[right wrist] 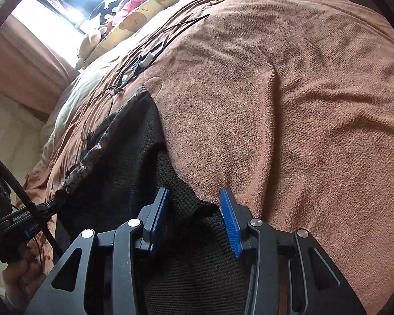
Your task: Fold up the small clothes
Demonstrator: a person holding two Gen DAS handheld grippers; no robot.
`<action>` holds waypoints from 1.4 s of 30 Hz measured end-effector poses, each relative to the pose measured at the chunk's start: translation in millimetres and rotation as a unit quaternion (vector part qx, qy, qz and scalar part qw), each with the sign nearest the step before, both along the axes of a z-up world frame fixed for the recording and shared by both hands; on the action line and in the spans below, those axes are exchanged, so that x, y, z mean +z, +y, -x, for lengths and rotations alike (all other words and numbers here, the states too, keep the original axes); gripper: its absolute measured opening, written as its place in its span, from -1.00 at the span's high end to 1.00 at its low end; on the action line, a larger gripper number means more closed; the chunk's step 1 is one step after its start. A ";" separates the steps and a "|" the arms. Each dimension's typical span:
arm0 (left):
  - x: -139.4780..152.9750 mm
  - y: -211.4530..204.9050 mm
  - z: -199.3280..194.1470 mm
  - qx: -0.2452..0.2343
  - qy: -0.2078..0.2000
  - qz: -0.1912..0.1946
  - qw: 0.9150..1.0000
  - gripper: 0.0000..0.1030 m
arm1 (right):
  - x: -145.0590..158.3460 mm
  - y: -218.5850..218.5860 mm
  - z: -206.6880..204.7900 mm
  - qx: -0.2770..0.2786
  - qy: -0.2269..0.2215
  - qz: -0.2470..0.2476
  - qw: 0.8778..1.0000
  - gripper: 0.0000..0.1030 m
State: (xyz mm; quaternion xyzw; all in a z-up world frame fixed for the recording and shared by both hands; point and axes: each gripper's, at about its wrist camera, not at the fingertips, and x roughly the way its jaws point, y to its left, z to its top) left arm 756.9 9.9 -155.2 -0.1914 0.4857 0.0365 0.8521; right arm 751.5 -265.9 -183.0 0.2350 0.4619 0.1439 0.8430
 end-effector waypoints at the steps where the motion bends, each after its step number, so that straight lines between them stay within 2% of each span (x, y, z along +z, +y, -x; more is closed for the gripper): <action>1: -3.9 1.3 0.0 0.004 0.003 -0.005 1.000 0.82 | 1.3 -0.8 2.8 0.000 0.000 0.002 1.000 0.31; 7: -21.3 15.7 -6.5 0.018 0.014 -0.015 1.000 0.82 | 5.9 -3.1 6.6 -0.002 0.010 0.002 1.000 0.35; 13: -37.4 30.4 -16.6 0.022 0.040 0.019 0.999 0.81 | 6.5 -7.0 7.3 0.003 0.011 0.013 1.000 0.39; 15: -34.6 37.9 -15.6 0.029 0.041 0.035 0.998 0.73 | 8.9 -8.3 7.5 0.001 0.014 0.014 1.000 0.39; 17: -26.4 41.4 -11.4 0.034 0.033 0.015 0.999 0.50 | 13.7 -11.3 8.0 -0.003 0.014 0.018 1.000 0.39; 19: -18.6 44.1 -6.5 0.037 0.026 -0.008 0.999 0.40 | 22.4 -12.4 11.3 -0.002 0.001 0.030 1.000 0.38; 24: -11.3 56.6 1.1 0.048 0.016 -0.006 0.999 0.40 | 40.4 -15.9 21.3 0.007 -0.037 0.006 0.999 0.38; 28: -14.8 55.2 -3.5 0.040 0.019 0.001 0.999 0.40 | 41.0 -13.1 24.9 0.023 -0.050 -0.009 0.998 0.38; 33: -12.9 43.2 -10.8 0.032 -0.008 -0.007 0.999 0.34 | 38.5 -7.4 23.7 0.047 -0.059 -0.027 0.997 0.38; 35: -14.4 36.7 -14.8 0.033 -0.003 -0.025 0.999 0.23 | 35.1 -4.1 20.8 0.059 -0.060 -0.030 0.996 0.38; 40: -32.3 34.5 -22.8 0.041 0.040 -0.062 0.996 0.23 | 19.7 3.8 13.8 0.062 -0.032 -0.006 0.998 0.38; 42: -33.1 39.0 -20.8 0.046 0.033 -0.053 0.997 0.23 | 12.9 2.2 10.9 0.055 -0.017 0.011 0.998 0.39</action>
